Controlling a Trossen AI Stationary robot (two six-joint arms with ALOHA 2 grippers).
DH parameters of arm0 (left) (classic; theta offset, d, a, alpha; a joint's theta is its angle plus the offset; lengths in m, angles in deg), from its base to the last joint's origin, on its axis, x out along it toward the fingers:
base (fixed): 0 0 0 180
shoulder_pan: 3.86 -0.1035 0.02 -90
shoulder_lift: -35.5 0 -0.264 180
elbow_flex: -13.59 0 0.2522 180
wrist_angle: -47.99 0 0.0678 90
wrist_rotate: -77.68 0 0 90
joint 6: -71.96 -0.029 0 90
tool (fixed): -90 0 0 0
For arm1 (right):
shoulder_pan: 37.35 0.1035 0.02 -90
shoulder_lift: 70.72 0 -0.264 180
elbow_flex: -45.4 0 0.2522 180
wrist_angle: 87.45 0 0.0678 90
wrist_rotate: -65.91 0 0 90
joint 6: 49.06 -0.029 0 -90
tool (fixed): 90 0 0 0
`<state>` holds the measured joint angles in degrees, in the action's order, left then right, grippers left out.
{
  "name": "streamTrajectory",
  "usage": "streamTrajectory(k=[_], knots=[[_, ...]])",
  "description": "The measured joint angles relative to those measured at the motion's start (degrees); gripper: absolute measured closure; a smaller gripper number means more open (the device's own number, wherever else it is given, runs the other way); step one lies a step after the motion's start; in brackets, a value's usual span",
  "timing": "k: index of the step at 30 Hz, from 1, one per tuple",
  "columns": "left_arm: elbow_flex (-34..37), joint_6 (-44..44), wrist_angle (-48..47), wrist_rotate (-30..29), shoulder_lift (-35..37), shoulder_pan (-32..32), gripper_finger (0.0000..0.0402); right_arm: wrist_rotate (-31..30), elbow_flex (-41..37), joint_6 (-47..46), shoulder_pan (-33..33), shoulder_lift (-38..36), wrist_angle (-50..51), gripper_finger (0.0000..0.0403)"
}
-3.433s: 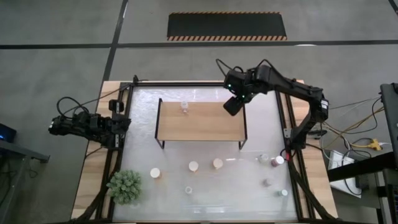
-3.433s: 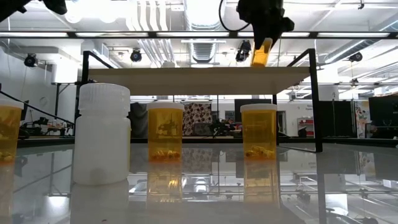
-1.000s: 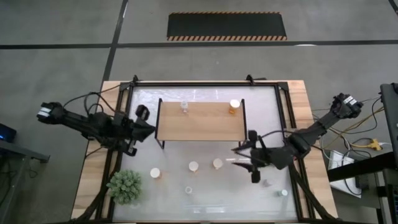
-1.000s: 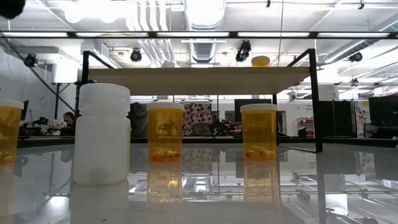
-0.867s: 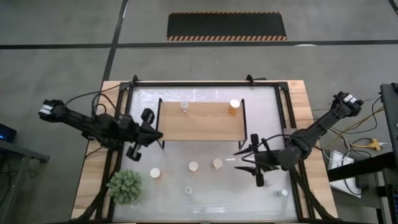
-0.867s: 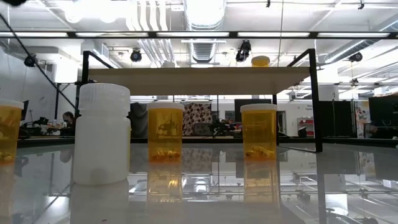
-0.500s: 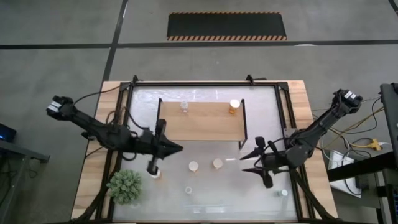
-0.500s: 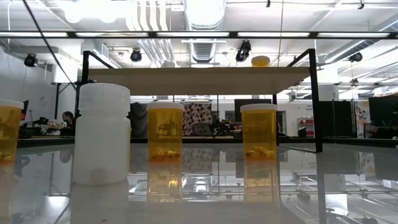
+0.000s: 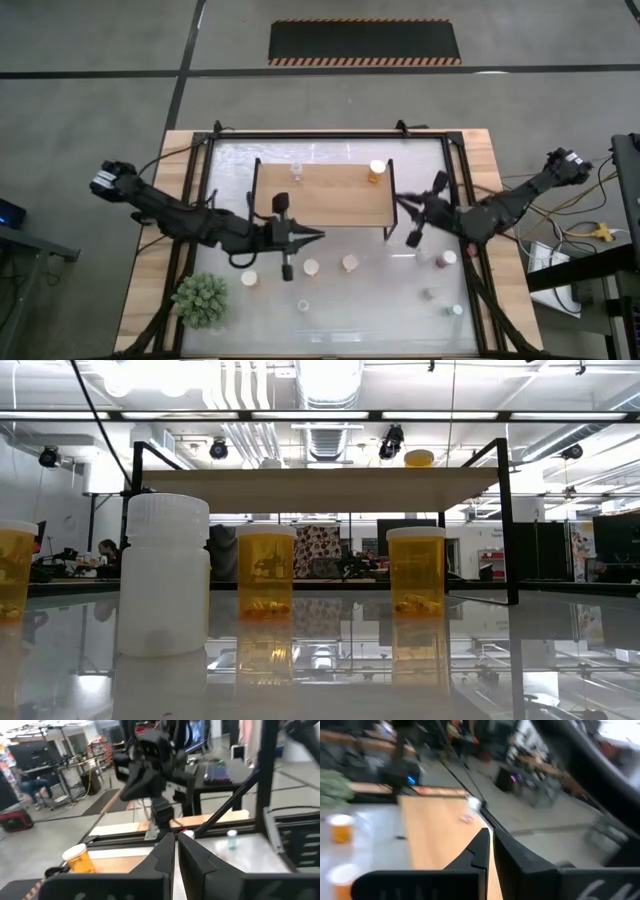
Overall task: Pick and place medicine bottles onto shelf by color
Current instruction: Put the orange pill bottle on the shelf
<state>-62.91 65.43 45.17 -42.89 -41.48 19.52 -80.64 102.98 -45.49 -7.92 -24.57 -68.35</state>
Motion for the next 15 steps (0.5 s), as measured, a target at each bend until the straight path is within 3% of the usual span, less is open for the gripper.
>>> streamTrajectory(k=[4, 12, 15], knots=[[0.1, -0.1, 0.1, 0.1, -1.7, -3.2, 0.0396, 5.6, 5.9, -6.1, -7.1, 1.0, 11.5, 0.0394], [-1.2, 0.0, 0.7, 8.0, -9.1, -13.0, 0.0396, 33.9, 9.5, -3.7, -26.1, 1.5, 15.4, 0.0394], [-2.1, 0.0, 2.5, 8.4, -12.2, -15.6, 0.0396, 41.2, 9.4, -2.4, -33.5, 1.3, 15.5, 0.0394]])
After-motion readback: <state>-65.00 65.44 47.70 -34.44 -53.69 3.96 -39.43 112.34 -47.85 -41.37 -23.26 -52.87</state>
